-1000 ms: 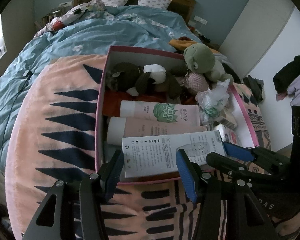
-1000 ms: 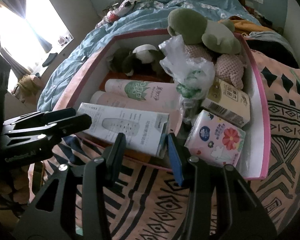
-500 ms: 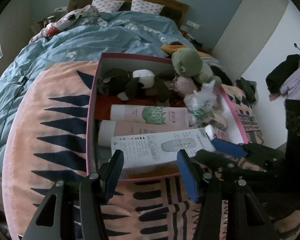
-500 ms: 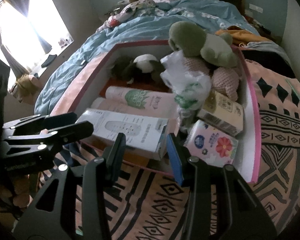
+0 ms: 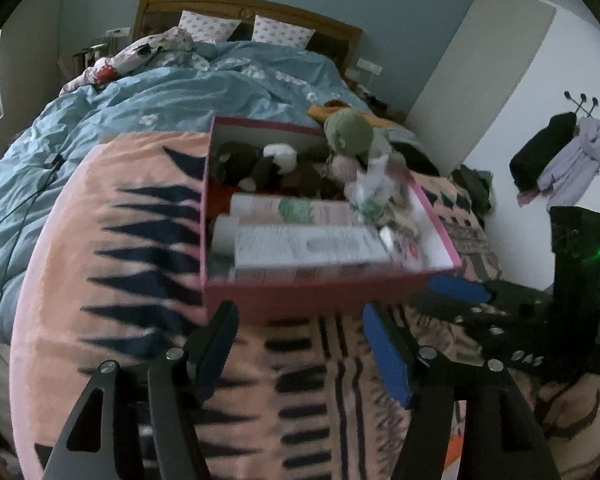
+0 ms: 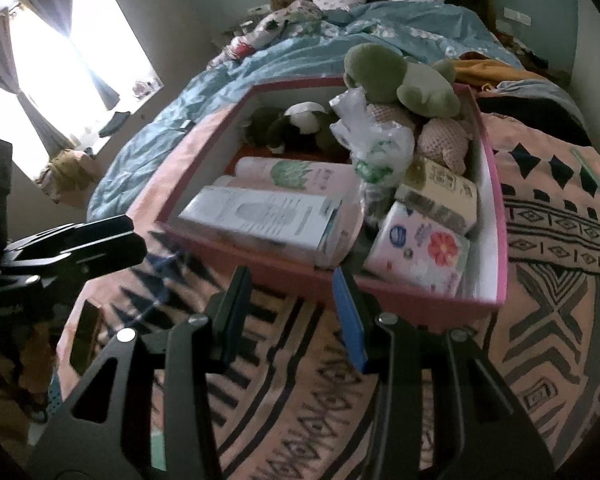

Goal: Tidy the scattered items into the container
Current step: 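Open both grippers to release the white remote box in the pink box, then move both grippers back to the white-and-teal box on the blanket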

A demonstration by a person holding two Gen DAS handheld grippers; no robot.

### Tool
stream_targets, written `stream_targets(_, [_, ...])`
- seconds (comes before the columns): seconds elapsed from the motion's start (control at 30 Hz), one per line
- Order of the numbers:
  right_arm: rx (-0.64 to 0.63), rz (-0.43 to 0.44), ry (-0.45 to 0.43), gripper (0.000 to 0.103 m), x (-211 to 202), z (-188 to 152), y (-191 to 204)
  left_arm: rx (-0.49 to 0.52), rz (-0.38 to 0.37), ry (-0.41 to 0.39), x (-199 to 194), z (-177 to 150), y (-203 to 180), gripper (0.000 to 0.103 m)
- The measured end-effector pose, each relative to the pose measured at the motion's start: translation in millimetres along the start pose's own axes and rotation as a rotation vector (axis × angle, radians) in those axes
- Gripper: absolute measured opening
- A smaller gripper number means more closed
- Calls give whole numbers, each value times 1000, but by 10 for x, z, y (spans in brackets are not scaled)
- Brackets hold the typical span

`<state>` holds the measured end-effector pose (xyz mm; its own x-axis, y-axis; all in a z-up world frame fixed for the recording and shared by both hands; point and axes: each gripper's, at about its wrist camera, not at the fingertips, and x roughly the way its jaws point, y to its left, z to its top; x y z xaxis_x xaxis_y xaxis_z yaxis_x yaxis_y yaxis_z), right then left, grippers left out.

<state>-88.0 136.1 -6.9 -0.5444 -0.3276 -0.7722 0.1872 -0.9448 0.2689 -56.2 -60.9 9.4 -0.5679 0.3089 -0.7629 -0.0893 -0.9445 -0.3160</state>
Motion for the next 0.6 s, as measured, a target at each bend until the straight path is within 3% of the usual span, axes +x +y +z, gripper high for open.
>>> stream_targets(0.33, [-1, 101, 142, 46, -103, -774, 141, -79, 16, 93, -148, -660, 89, 66])
stream_targets(0.6, [-77, 162, 247, 48, -70, -1227, 422, -106, 30, 139, -294, -1082, 79, 66])
